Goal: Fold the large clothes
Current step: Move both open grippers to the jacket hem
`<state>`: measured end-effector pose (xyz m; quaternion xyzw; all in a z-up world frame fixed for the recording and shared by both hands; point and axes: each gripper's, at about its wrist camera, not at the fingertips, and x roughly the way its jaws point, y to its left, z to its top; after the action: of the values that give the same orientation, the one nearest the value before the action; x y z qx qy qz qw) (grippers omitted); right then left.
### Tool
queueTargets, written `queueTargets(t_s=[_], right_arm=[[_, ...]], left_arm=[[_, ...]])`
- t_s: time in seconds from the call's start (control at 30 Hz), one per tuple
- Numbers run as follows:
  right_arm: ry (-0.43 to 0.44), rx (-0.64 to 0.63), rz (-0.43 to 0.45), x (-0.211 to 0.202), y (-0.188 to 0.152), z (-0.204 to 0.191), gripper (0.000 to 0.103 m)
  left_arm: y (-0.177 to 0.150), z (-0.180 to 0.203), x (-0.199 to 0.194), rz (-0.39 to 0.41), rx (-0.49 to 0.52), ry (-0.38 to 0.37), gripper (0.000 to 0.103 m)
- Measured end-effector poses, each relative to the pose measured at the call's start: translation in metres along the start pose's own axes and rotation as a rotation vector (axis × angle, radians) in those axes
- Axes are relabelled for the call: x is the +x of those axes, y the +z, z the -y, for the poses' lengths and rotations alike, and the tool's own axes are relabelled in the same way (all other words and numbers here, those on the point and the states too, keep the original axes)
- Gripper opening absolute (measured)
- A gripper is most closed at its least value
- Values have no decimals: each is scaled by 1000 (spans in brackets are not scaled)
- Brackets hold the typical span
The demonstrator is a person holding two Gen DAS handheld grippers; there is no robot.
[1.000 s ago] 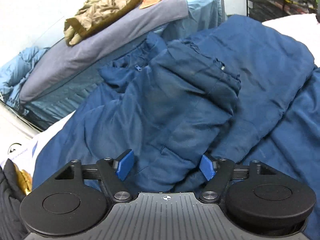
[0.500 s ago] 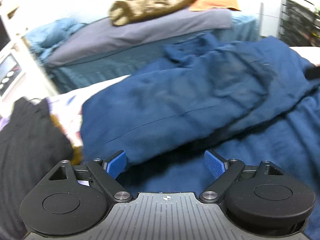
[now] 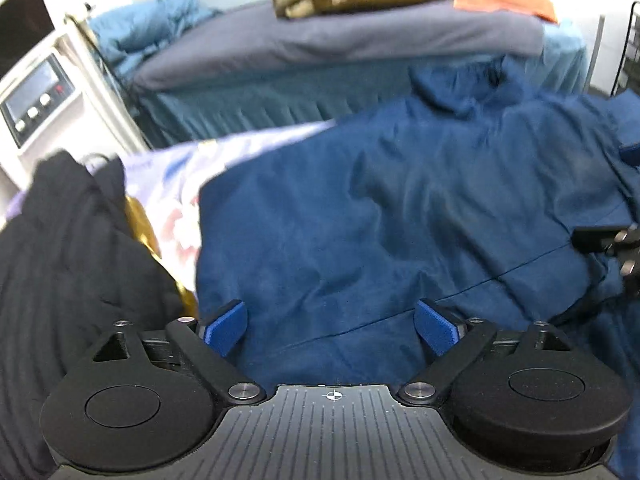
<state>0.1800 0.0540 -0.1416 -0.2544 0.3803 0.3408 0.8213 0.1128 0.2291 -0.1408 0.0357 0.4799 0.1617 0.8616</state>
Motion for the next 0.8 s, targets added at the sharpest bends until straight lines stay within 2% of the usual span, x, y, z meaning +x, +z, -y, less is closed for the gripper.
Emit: queueTargets(t_s=[0.1, 0.2, 0.43, 0.8], right_arm=[[39, 120, -66, 22, -12, 19, 103], [92, 176, -97, 37, -21, 32, 103], [85, 170, -118, 59, -20, 31, 103], [72, 186, -118, 59, -25, 27, 103]], left_arm=[[-7, 2, 11, -10, 17, 1, 103], [-12, 3, 19, -24, 2, -10, 103], [-16, 1, 31, -16, -25, -32, 103], [-23, -1, 29, 29, -39, -47, 103]])
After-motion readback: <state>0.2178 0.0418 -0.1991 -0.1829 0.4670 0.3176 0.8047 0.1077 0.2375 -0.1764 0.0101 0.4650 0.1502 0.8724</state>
